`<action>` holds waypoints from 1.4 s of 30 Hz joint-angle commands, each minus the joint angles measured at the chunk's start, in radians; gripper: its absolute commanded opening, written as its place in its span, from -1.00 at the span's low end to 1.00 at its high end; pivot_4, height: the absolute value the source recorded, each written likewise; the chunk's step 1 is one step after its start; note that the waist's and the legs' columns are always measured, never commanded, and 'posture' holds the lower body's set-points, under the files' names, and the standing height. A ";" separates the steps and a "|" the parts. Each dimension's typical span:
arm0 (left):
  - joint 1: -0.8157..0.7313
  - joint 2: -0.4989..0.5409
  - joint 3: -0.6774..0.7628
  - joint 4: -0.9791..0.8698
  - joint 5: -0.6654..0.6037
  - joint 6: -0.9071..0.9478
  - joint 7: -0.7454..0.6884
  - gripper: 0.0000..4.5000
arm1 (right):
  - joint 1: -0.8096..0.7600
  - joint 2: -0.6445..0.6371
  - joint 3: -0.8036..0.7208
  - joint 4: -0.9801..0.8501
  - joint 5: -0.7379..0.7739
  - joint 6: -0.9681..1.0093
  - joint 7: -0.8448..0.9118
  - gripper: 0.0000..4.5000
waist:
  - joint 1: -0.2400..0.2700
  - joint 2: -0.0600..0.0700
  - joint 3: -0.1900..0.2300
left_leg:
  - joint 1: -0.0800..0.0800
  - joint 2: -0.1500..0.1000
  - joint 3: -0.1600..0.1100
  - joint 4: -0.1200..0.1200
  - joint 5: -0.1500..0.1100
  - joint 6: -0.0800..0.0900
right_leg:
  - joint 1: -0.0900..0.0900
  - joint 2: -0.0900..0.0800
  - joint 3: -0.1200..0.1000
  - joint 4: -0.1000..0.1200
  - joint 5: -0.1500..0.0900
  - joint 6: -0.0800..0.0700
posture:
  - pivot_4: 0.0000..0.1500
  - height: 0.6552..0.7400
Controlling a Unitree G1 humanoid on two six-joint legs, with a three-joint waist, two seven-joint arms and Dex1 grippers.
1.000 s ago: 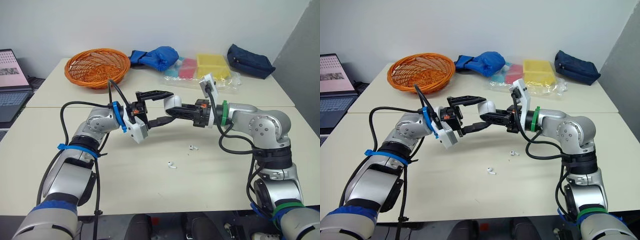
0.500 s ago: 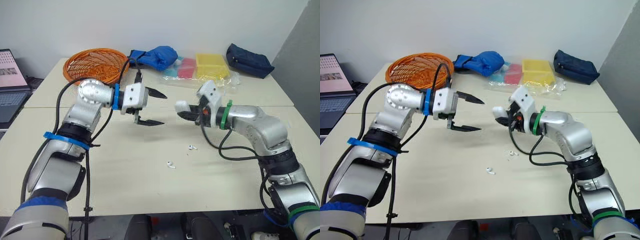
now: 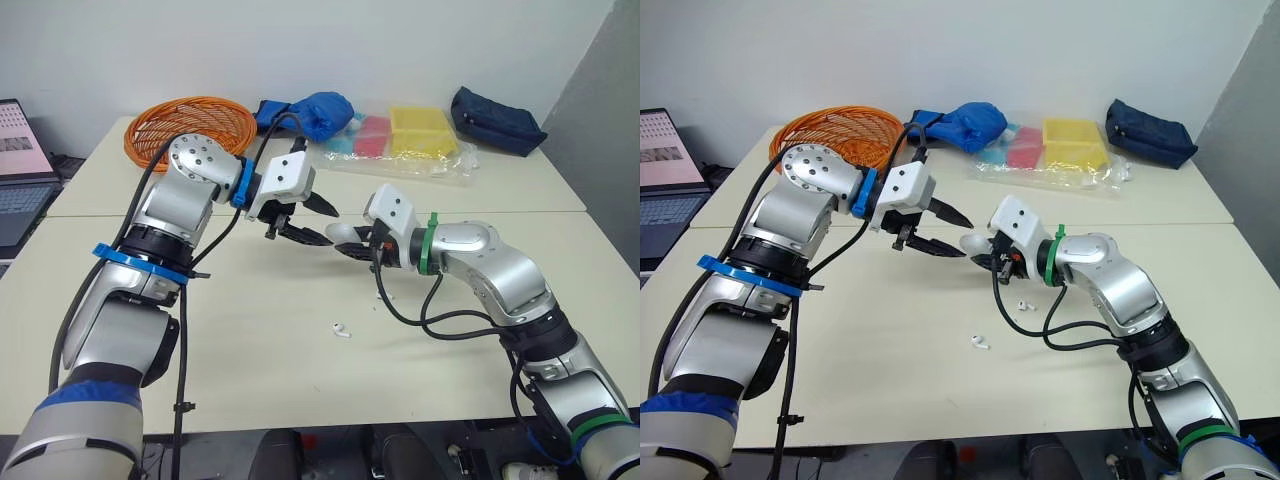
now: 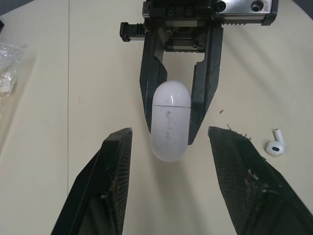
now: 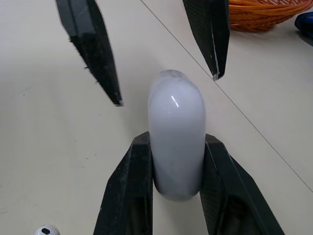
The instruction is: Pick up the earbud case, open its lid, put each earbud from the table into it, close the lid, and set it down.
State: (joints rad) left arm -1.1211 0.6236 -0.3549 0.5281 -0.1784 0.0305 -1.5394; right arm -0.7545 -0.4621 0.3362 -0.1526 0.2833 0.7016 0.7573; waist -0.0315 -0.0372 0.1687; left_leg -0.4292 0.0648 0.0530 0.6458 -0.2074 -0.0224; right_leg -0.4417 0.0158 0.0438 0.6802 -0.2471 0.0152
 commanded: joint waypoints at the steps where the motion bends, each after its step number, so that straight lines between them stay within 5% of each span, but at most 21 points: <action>1: -0.047 -0.018 0.024 0.026 0.028 -0.038 -0.012 0.19 | -0.005 -0.003 -0.009 -0.048 -0.022 -0.020 0.007 -0.60 | 0.000 0.000 0.000 | 0.000 0.000 0.000 0.000 0.000 0.000 | 0.000 0.000 0.000 0.000 0.000 0.000 | 1.00 1.00; 16: -0.033 -0.037 0.039 0.022 0.058 -0.035 -0.037 0.19 | -0.005 0.013 -0.008 -0.072 -0.036 -0.013 0.017 -0.60 | 0.000 0.000 0.000 | 0.000 0.000 0.000 0.000 0.000 0.000 | 0.000 0.000 0.000 0.000 0.000 0.000 | 1.00 1.00; 24: -0.011 -0.028 0.037 0.001 0.061 -0.032 -0.059 -0.67 | -0.019 0.027 -0.014 -0.054 -0.044 -0.023 0.015 -0.60 | 0.000 0.000 0.000 | 0.000 0.000 0.000 0.000 0.000 0.000 | 0.000 0.000 0.000 0.000 0.000 0.000 | 1.00 1.00; 39: 0.019 -0.032 0.074 -0.018 0.057 -0.023 -0.030 -0.67 | -0.022 0.039 -0.028 -0.034 -0.061 -0.029 0.042 -0.60 | 0.000 0.000 0.000 | 0.000 0.000 0.000 0.000 0.000 0.000 | 0.000 0.000 0.000 0.000 0.000 0.000 | 1.00 1.00; 42: 0.021 -0.034 0.085 -0.020 0.050 -0.006 -0.027 -0.67 | -0.026 0.032 -0.042 -0.033 -0.042 -0.015 0.066 -0.20 | 0.000 0.000 0.000 | 0.000 0.000 0.000 0.000 0.000 0.000 | 0.000 0.000 0.000 0.001 0.000 0.000 | 1.00 1.00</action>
State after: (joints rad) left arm -1.0924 0.5893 -0.3072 0.5391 -0.1110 0.0137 -1.5777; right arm -0.7558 -0.4294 0.3317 -0.1577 0.2209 0.6920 0.8078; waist -0.0318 -0.0372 0.1687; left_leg -0.4293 0.0648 0.0526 0.6463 -0.2073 -0.0224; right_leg -0.4417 0.0159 0.0436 0.6808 -0.2470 0.0151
